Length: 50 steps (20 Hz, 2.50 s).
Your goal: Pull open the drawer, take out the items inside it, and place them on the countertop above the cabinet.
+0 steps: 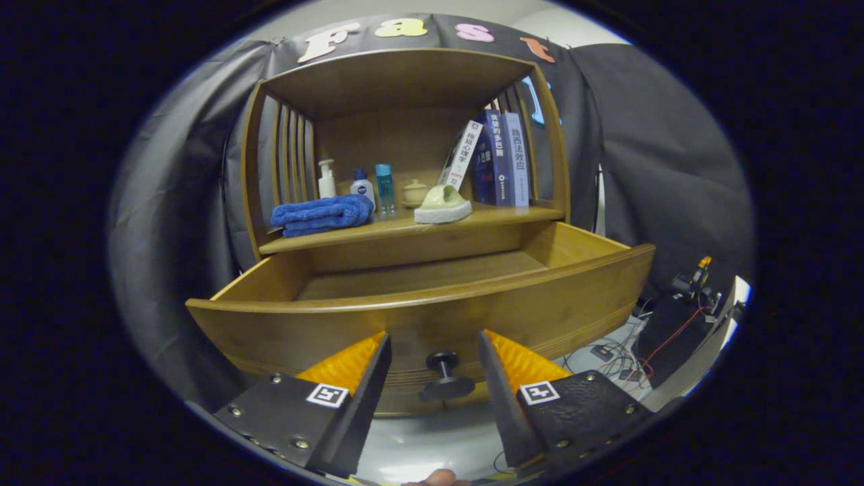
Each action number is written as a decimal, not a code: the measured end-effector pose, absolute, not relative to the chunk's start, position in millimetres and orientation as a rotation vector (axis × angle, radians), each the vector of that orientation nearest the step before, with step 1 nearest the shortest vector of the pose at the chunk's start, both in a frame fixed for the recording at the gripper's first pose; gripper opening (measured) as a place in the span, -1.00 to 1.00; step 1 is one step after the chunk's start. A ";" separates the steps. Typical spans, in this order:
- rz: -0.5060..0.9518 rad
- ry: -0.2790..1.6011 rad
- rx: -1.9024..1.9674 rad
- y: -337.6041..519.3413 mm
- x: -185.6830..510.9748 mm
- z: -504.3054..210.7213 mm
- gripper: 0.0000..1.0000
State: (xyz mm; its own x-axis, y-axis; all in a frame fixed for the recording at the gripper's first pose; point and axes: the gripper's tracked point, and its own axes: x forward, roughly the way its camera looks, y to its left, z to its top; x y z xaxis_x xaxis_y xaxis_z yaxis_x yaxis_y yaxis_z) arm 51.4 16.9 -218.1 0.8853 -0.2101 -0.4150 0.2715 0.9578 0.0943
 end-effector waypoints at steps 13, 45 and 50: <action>-0.153 0.399 0.205 18.8 57.6 -224.1 0.64; -0.089 0.400 0.283 3.0 122.8 -233.2 0.65; -0.100 0.395 0.275 2.9 141.7 -236.8 0.65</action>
